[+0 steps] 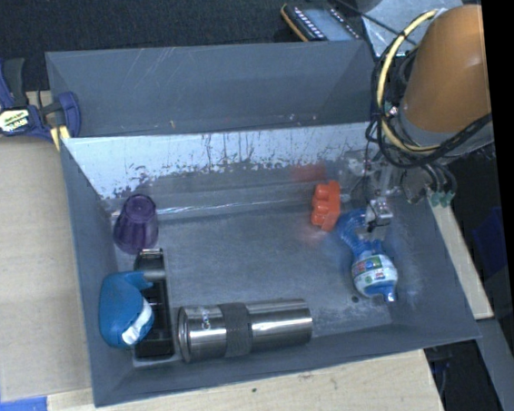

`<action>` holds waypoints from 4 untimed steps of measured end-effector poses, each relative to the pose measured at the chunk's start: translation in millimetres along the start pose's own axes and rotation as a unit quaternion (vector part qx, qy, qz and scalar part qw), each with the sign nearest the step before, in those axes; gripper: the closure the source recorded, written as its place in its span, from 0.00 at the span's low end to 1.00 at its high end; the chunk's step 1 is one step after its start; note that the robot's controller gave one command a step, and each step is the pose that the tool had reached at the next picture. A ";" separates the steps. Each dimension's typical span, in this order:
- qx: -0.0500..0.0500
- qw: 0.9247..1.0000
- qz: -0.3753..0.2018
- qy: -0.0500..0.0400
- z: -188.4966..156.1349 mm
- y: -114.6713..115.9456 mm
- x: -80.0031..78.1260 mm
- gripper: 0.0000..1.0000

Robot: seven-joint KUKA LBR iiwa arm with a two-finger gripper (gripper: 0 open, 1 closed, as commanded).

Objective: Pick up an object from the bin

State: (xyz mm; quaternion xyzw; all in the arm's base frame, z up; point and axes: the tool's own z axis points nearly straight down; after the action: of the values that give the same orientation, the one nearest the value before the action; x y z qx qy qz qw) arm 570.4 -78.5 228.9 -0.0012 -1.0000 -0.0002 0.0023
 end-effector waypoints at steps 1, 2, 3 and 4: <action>0.000 1.000 -0.001 -0.004 -5.0 0.4 -1.5 0.00; 0.000 0.996 -0.084 -0.002 77.5 8.4 -9.5 0.00; 0.001 1.000 0.010 -0.008 73.6 11.5 -27.3 0.00; 0.001 0.987 -0.161 -0.004 150.4 5.3 -52.6 0.00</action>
Offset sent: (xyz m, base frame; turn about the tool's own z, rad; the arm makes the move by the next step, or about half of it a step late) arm 0.0083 0.0089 -0.0820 -0.1759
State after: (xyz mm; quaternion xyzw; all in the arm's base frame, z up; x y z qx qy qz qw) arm 622.3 -73.2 78.3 0.1597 -0.9872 0.0004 -0.0021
